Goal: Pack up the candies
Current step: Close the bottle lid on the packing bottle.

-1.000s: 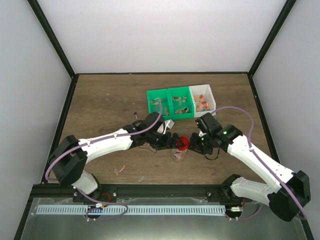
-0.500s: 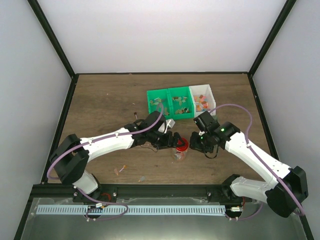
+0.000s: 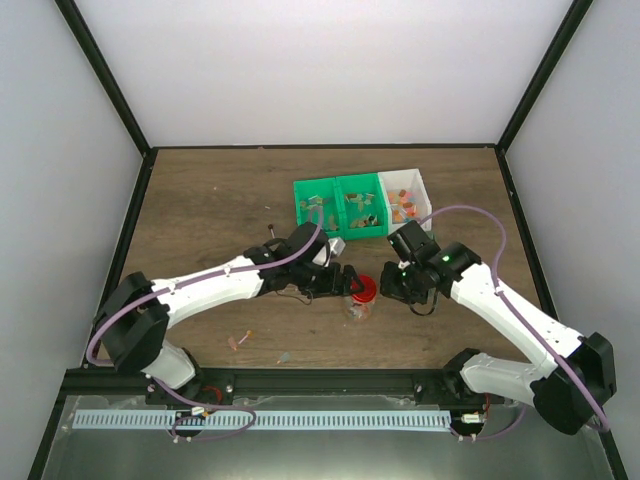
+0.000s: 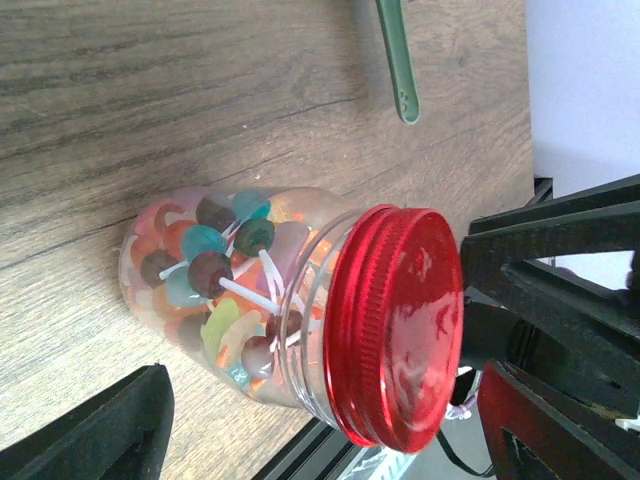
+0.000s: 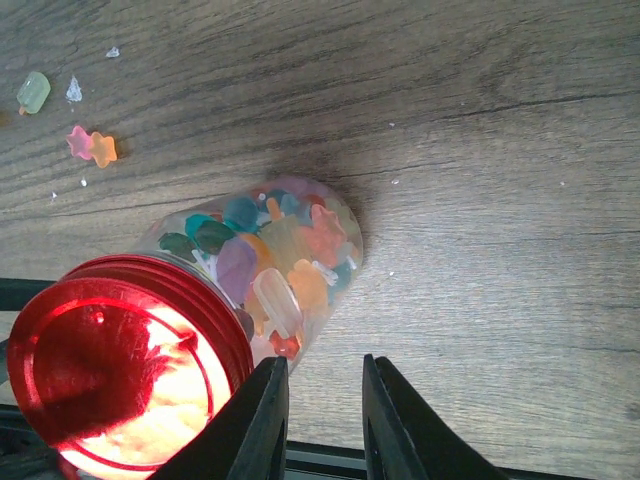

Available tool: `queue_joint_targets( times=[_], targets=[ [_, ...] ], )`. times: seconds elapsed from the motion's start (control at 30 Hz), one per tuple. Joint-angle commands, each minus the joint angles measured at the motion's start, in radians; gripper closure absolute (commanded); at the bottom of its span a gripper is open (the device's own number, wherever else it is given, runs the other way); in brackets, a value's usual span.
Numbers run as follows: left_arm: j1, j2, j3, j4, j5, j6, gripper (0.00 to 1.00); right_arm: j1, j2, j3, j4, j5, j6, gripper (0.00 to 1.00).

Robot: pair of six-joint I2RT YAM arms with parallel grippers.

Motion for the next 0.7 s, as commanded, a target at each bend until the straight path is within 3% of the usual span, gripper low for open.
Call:
queue_joint_targets(
  times=[0.0, 0.67],
  targets=[
    [-0.004, -0.059, 0.01, -0.024, -0.05, 0.01, 0.15, 0.007, 0.002, 0.021, 0.021, 0.002, -0.01, 0.76],
    [-0.003, -0.029, -0.066, -0.038, -0.074, 0.013, 0.16, 0.006, 0.006, 0.021, 0.043, -0.03, -0.006, 0.76]
  ],
)
